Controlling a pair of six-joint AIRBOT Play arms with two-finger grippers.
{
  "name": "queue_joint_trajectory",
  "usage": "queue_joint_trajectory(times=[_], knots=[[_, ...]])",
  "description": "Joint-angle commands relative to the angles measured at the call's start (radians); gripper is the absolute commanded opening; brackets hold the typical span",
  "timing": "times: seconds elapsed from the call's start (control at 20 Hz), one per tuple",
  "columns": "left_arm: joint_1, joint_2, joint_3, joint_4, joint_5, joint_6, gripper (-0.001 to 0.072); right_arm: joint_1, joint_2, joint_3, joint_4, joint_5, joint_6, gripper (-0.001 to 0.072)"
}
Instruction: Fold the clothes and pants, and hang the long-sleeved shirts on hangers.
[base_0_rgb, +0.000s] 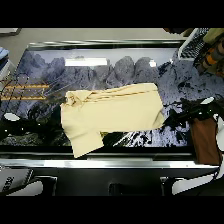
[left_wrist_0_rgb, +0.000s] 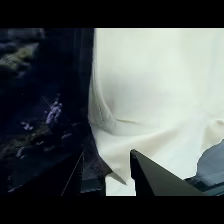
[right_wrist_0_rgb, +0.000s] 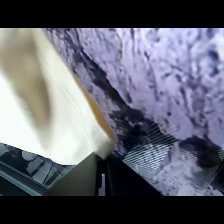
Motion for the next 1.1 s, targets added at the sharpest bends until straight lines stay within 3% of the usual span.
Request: queue_joint_trajectory(times=[0.0, 0.8, 0.9, 1.05], knots=[[-0.01, -0.01, -0.015, -0.015, 0.062, 0.006, 0.0328, 0.0, 0.004, 0.001, 0.005, 0.005, 0.004, 0.0031], [-0.082, -0.106, -0.015, -0.03, 0.157, 0.002, 0.0308, 0.0, 0.007, 0.001, 0.004, 0.008, 0.003, 0.0031], [-0.082, -0.106, -0.014, -0.03, 0.161, 0.002, 0.0018, -0.001, 0.021, 0.001, 0.004, -0.002, 0.0, 0.003], [-0.082, -0.094, 0.006, -0.045, 0.159, 0.002, 0.0018, 0.0, 0.065, 0.002, 0.013, -0.026, -0.009, 0.003]])
